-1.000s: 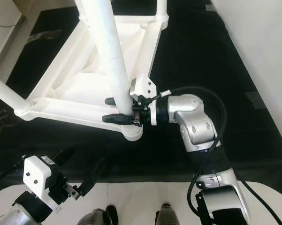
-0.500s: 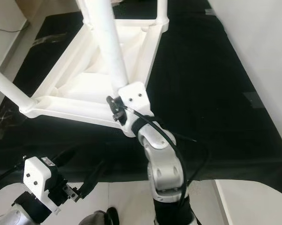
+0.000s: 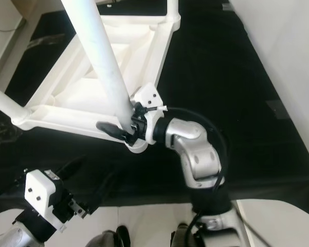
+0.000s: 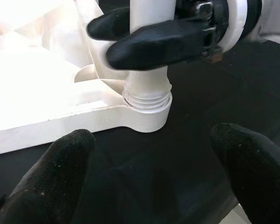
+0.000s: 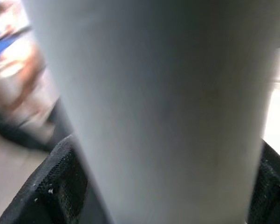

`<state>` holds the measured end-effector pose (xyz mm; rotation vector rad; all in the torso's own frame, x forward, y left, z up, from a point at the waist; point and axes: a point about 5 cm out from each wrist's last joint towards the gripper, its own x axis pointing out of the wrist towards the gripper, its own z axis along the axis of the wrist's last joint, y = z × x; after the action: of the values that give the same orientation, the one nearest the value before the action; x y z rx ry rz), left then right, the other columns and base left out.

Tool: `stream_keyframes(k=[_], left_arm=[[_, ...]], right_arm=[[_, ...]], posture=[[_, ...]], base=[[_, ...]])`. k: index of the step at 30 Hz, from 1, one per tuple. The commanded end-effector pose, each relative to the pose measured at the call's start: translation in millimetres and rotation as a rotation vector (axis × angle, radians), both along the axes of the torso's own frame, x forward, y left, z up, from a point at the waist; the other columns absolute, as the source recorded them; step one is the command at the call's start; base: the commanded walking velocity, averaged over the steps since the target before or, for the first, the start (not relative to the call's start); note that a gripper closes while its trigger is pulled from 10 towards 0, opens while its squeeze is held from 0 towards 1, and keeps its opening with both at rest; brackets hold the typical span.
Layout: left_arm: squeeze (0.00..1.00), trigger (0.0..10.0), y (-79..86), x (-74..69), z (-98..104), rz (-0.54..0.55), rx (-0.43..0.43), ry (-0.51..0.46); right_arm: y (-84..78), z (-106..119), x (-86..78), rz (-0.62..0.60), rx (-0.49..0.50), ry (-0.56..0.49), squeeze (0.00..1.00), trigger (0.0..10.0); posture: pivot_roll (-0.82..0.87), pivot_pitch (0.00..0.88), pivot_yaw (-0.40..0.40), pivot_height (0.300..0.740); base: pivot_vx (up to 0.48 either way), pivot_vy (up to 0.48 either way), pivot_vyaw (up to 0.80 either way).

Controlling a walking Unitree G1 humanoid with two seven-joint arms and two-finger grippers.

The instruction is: Building children table

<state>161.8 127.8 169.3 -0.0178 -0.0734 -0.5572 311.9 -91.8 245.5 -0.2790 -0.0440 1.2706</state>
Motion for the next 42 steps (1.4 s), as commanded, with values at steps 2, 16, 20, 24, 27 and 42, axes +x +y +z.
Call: stream_keyframes(k=[2,16,20,24,27,42], left_arm=[[0.0,10.0,2.2,-1.7,-4.1,0.011,0.017,0.023],[0.0,10.0,-0.6,-6.0,-3.4,0.012,0.01,0.027],[0.0,10.0,-0.6,-6.7,-3.4,0.011,0.005,0.028],[0.0,10.0,3.4,-5.2,-3.1,0.015,0.006,0.027],[0.0,10.0,3.7,-3.3,-3.1,0.014,0.006,0.026],[0.0,10.0,2.8,2.4,-5.1,0.027,0.017,0.008]], right_arm=[[8.0,-2.2,-2.0,0.138,-0.021,0.008,0.0,10.0],[-13.6,-9.0,22.5,0.113,0.02,0.115,0.0,0.0],[-23.4,-18.9,15.7,-0.08,0.037,0.099,0.0,0.0],[-30.1,-60.6,-34.5,-0.956,0.014,0.178,0.0,0.0],[-17.8,-61.9,-45.6,-0.95,0.02,0.178,0.0,0.0],[31.7,-20.0,-28.1,-0.355,0.19,0.145,1.0,10.0]], posture=[[0.02,0.29,0.125,0.74],[0.02,0.306,0.114,0.74],[0.0,0.313,0.103,0.74],[-0.02,0.321,0.118,0.74],[-0.03,0.32,0.125,0.74],[-0.02,0.266,0.107,0.74]], base=[[0.0,0.0,0.0],[0.0,0.0,0.0],[0.0,0.0,0.0],[0.0,0.0,0.0],[0.0,0.0,0.0],[0.0,0.0,0.0]])
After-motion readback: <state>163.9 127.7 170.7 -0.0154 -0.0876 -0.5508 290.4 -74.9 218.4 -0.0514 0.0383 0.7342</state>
